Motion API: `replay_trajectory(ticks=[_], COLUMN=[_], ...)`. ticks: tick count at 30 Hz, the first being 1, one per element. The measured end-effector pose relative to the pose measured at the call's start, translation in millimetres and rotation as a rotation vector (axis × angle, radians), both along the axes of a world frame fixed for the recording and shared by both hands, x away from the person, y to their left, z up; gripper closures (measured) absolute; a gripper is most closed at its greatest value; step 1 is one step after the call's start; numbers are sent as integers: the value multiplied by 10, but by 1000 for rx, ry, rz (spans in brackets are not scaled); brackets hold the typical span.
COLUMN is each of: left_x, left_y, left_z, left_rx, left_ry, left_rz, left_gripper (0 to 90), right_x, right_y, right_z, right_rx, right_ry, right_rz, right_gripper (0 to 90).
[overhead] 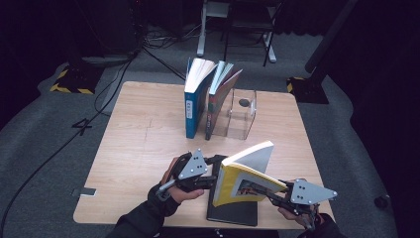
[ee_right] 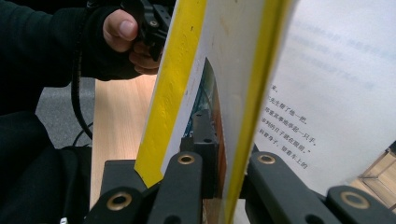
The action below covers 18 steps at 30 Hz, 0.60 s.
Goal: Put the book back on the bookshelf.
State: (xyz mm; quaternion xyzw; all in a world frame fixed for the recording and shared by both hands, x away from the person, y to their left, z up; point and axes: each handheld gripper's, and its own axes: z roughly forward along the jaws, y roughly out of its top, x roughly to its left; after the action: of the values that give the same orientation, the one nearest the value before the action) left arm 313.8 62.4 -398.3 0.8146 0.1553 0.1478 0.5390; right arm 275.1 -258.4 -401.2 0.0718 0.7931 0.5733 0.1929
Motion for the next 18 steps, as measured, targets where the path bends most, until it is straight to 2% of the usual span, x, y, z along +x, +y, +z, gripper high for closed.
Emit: replay_trajectory(ticks=[9, 15, 18], left_x=[-79, -151, -160], left_y=[101, 152, 188], left_z=[-157, -320, -417], left_rx=[80, 160, 187], left_ry=[40, 60, 92], left_rz=[-1, -4, -16], left_gripper=[475, 427, 397], right_x=[5, 14, 23], right_y=[0, -4, -1], right_z=[4, 0, -15], right_rx=[-5, -18, -27], right_ry=[3, 3, 9], right_rz=[3, 5, 3], right_gripper=[863, 855, 854])
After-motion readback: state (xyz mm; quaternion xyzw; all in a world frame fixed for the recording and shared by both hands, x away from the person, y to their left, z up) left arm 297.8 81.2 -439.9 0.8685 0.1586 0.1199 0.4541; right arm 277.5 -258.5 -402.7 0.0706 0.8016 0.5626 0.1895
